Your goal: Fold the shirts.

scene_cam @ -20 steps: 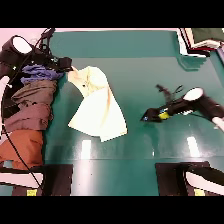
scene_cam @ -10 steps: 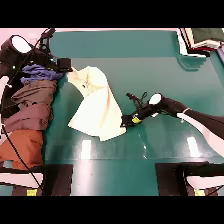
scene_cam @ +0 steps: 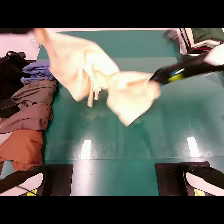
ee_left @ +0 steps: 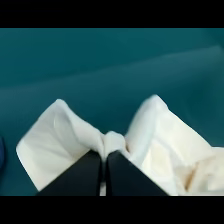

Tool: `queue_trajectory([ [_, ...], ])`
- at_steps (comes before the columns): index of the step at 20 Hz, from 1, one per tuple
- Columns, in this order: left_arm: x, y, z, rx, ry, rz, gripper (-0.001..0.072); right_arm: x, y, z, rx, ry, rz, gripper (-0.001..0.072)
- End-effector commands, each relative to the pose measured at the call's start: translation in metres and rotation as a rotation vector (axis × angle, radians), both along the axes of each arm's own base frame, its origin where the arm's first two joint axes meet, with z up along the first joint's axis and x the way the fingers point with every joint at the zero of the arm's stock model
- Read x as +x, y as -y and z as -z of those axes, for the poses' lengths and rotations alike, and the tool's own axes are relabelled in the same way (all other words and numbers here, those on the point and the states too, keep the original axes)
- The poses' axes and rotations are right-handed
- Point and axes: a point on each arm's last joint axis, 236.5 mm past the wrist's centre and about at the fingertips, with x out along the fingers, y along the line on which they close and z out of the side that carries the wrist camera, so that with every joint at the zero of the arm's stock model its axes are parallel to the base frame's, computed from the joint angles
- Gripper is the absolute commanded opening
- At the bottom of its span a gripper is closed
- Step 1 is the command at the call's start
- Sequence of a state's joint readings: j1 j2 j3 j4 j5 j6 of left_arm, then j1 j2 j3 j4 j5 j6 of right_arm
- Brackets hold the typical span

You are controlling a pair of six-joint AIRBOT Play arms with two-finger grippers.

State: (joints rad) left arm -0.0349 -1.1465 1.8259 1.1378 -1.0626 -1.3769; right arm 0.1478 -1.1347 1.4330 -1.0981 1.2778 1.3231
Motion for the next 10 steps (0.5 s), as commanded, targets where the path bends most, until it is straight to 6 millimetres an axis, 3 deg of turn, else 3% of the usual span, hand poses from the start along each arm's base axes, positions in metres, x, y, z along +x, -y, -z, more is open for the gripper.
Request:
queue_trajectory([
  [1,-0.101,-0.009,-0.120,0.025,0.329,-0.016,0.0022,-0.035,0.078,-0.149,-0.059,0.363,0.183,0.0012],
  [3,-0.159,-0.010,-0.156,0.035,0.455,-0.015,0.0022,-0.067,0.097,-0.209,-0.064,0.530,0.254,0.0012],
  [6,-0.220,-0.013,-0.184,0.033,0.572,-0.020,0.0022,-0.105,0.118,-0.256,-0.095,0.667,0.343,0.0012],
  [8,-0.236,-0.013,-0.189,0.031,0.599,-0.020,0.0021,-0.116,0.132,-0.267,-0.119,0.696,0.404,0.0012],
  [10,-0.229,-0.011,-0.179,0.044,0.557,-0.012,0.0021,-0.112,0.143,-0.260,-0.134,0.662,0.439,0.0012],
])
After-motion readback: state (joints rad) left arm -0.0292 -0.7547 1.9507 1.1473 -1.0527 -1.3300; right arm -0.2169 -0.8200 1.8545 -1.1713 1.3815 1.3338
